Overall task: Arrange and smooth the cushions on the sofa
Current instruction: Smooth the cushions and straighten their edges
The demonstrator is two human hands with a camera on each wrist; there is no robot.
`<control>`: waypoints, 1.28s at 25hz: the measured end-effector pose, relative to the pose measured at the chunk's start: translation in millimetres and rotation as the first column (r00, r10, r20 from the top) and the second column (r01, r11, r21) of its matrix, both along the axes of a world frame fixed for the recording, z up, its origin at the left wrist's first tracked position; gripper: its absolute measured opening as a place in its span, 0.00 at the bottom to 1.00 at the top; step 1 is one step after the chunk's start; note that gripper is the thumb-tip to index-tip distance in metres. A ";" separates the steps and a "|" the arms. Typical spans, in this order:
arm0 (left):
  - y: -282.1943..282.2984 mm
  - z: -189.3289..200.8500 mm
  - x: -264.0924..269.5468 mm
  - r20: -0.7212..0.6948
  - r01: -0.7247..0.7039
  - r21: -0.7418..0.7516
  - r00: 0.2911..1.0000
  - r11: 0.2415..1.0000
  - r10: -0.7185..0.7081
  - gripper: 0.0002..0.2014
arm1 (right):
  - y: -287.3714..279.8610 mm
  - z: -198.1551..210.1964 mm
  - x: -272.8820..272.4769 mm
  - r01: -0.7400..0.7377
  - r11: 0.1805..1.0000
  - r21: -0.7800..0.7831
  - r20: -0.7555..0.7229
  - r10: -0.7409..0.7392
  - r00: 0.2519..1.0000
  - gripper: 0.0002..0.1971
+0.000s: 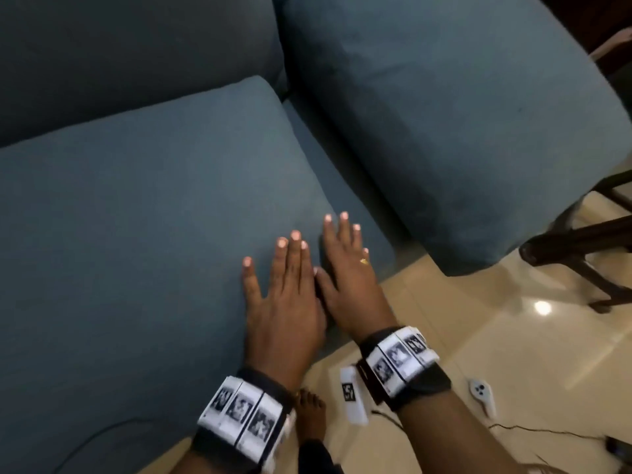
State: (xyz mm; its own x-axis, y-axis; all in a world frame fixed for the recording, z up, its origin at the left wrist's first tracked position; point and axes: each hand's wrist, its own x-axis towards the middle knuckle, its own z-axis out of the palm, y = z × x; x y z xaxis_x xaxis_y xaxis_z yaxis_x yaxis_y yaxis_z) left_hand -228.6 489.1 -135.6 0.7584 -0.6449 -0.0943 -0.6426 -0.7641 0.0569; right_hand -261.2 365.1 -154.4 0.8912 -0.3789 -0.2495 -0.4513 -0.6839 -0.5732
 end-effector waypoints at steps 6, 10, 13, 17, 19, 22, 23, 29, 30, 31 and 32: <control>18.7 -22.8 -19.4 0.064 0.285 0.007 0.956 0.958 -0.285 0.40 | 14.0 -27.5 -55.7 0.027 0.990 -0.136 -0.004 -0.028 1.000 0.38; 28.5 -10.2 -38.1 0.208 0.262 -0.156 0.951 0.952 -0.228 0.34 | 13.8 -26.4 -83.8 0.273 0.943 -0.191 0.339 -0.198 0.920 0.37; 48.5 -18.9 -43.5 0.159 0.260 0.043 0.951 0.965 -0.264 0.42 | 37.3 -43.8 -86.5 0.049 0.958 -0.284 0.157 -0.004 0.988 0.37; 83.0 0.4 -47.5 0.256 0.099 -0.118 0.964 0.988 -0.066 0.36 | 44.3 -29.3 -91.2 0.131 0.901 -0.414 0.244 -0.029 0.969 0.38; 100.6 7.3 -48.4 0.303 0.083 -0.185 0.953 0.979 -0.024 0.36 | 58.9 -32.4 -85.9 0.173 0.907 -0.384 0.378 -0.017 0.926 0.37; 131.5 -16.5 -37.3 0.157 0.097 0.064 0.982 0.993 -0.106 0.47 | 93.4 -43.6 -74.2 -0.055 0.955 -0.293 0.155 0.104 0.982 0.40; 140.5 -23.4 -41.0 0.147 0.079 0.053 0.985 0.995 -0.086 0.44 | 100.1 -41.3 -74.2 -0.043 0.964 -0.261 0.164 0.089 0.982 0.40; 189.0 -39.3 -49.7 0.153 0.026 -0.033 0.988 0.999 -0.021 0.45 | 145.3 -49.5 -71.2 -0.093 0.891 -0.444 0.148 0.176 0.973 0.50; 194.1 -39.7 -53.5 0.169 0.025 -0.070 0.986 0.997 -0.013 0.43 | 159.0 -45.7 -71.3 -0.085 0.887 -0.454 0.153 0.172 0.973 0.49; 197.7 -33.5 -59.4 0.233 0.017 -0.112 0.972 0.994 0.010 0.39 | 169.6 -36.7 -70.7 -0.062 0.877 -0.476 0.225 0.190 0.956 0.47; 204.0 -22.1 -70.3 0.223 0.009 -0.215 0.974 0.977 0.040 0.36 | 182.3 -22.5 -72.0 -0.047 0.883 -0.468 0.328 0.222 0.918 0.44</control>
State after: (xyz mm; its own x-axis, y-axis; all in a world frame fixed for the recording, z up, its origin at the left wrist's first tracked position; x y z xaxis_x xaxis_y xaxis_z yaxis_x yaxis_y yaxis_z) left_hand -298.9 693.1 -157.7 0.7540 -0.6197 0.2176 -0.6460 -0.7597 0.0750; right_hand -333.2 547.3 -176.9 0.9341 -0.2398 0.2646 -0.1571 -0.9413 -0.2987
